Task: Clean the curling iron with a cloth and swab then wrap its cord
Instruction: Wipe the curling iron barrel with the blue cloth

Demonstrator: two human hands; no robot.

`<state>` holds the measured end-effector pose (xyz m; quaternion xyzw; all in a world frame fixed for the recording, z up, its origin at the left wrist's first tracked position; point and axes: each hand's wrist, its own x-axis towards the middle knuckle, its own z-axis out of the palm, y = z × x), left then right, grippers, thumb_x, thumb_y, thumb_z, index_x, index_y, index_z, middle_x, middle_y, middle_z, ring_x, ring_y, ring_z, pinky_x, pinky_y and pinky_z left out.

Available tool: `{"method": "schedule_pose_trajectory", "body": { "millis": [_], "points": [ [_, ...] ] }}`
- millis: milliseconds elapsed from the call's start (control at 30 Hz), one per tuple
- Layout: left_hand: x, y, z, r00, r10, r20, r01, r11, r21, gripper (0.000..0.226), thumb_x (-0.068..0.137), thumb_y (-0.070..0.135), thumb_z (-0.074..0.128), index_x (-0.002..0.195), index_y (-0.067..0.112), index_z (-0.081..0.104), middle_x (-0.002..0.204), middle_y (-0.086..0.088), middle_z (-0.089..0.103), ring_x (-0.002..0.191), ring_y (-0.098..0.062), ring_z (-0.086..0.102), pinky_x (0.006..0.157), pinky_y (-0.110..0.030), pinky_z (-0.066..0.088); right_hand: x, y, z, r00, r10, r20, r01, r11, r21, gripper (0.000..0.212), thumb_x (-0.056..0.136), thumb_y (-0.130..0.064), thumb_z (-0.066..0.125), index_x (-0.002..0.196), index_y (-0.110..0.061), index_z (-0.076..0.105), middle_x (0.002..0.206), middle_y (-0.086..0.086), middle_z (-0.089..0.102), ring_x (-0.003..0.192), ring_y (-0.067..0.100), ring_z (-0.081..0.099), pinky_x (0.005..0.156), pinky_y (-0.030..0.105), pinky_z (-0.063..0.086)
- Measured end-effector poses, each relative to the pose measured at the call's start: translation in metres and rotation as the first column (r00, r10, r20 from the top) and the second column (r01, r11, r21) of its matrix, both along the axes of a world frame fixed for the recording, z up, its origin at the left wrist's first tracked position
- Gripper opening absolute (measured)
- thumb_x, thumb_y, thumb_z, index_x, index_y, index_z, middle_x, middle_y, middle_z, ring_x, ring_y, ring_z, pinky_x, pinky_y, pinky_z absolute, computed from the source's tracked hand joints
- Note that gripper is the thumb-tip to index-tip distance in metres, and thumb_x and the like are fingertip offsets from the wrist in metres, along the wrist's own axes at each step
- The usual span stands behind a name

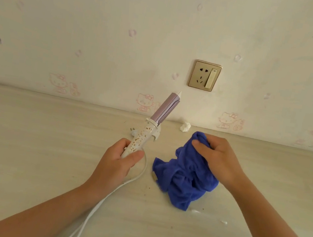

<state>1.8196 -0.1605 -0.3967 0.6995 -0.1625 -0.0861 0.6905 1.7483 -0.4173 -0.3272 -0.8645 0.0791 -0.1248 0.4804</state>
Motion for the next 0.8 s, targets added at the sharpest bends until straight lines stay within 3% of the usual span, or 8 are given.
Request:
{"method": "schedule_pose_trajectory", "body": {
  "millis": [133,233,333,400,467,567,667,800],
  "points": [
    [-0.003,0.001,-0.003,0.999,-0.037,-0.028,0.036,0.999,-0.032,0.018,0.087,0.025,0.063,0.086,0.010,0.053,0.062,0.000,0.041,0.046,-0.010,0.030,0.040,-0.022,0.028,0.008,0.021,-0.017,0.999,-0.002,0.038,-0.004,0.987,0.161,0.047,0.102,-0.037,0.051,0.078,0.001,0.038,0.072,0.018,0.044,0.068,0.024,0.046,0.065,0.041,0.039],
    [-0.002,0.001,0.001,0.993,-0.091,-0.077,0.082,0.991,-0.109,0.012,0.082,0.016,0.048,0.089,0.007,0.052,0.067,-0.009,0.039,0.045,-0.010,0.026,0.039,-0.022,0.023,0.016,0.038,-0.016,0.993,0.014,0.116,-0.041,0.970,0.239,0.026,0.089,-0.026,0.039,0.070,-0.011,0.029,0.071,0.006,0.030,0.063,0.020,0.027,0.057,0.035,0.029],
    [-0.003,-0.001,0.005,0.986,-0.094,-0.140,0.070,0.983,-0.172,0.024,0.074,0.014,0.039,0.093,0.005,0.050,0.067,-0.013,0.039,0.042,-0.010,0.025,0.041,-0.029,0.017,0.025,0.059,-0.015,0.966,0.088,0.244,-0.138,0.971,0.197,0.019,0.088,-0.012,0.040,0.070,-0.016,0.043,0.066,-0.001,0.043,0.059,0.014,0.037,0.052,0.026,0.036],
    [-0.004,-0.003,0.006,0.984,-0.101,-0.147,0.071,0.978,-0.196,0.024,0.072,0.015,0.038,0.091,0.005,0.048,0.067,-0.014,0.038,0.041,-0.011,0.025,0.045,-0.034,0.014,0.034,0.075,-0.016,0.941,0.123,0.316,-0.166,0.980,0.113,0.019,0.095,-0.011,0.046,0.086,-0.020,0.060,0.077,-0.003,0.061,0.068,0.018,0.055,0.062,0.029,0.047],
    [-0.006,-0.003,0.006,0.981,-0.113,-0.159,0.082,0.978,-0.191,0.025,0.072,0.016,0.038,0.092,0.005,0.047,0.067,-0.014,0.040,0.041,-0.013,0.025,0.047,-0.036,0.013,0.044,0.085,-0.021,0.922,0.056,0.382,-0.093,0.992,0.080,0.016,0.099,-0.014,0.052,0.099,-0.027,0.063,0.082,-0.003,0.064,0.070,0.011,0.058,0.063,0.025,0.049],
    [-0.005,-0.002,0.003,0.983,-0.134,-0.129,0.112,0.980,-0.164,0.033,0.074,0.018,0.036,0.099,-0.001,0.047,0.068,-0.013,0.042,0.041,-0.013,0.025,0.045,-0.032,0.018,0.058,0.088,-0.028,0.885,-0.101,0.455,0.053,0.992,0.116,0.025,0.098,-0.011,0.059,0.101,-0.035,0.064,0.082,-0.008,0.066,0.070,0.007,0.059,0.062,0.016,0.046],
    [-0.006,-0.003,0.000,0.983,-0.155,-0.101,0.140,0.980,-0.140,0.042,0.075,0.017,0.038,0.108,-0.003,0.054,0.071,-0.014,0.041,0.041,-0.009,0.032,0.041,-0.024,0.025,0.062,0.091,-0.039,0.846,-0.108,0.522,0.079,0.994,0.078,0.033,0.095,-0.002,0.058,0.099,-0.031,0.074,0.092,-0.013,0.070,0.090,0.009,0.066,0.077,0.015,0.050],
    [-0.008,-0.005,-0.004,0.972,-0.205,-0.117,0.187,0.971,-0.151,0.040,0.076,0.015,0.041,0.108,0.005,0.061,0.071,0.000,0.051,0.043,-0.006,0.052,0.046,-0.012,0.041,0.059,0.094,-0.053,0.859,-0.105,0.502,0.079,0.994,0.072,0.035,0.097,-0.007,0.059,0.105,-0.036,0.078,0.089,-0.013,0.064,0.088,0.011,0.065,0.076,0.015,0.048]
  ]
}}
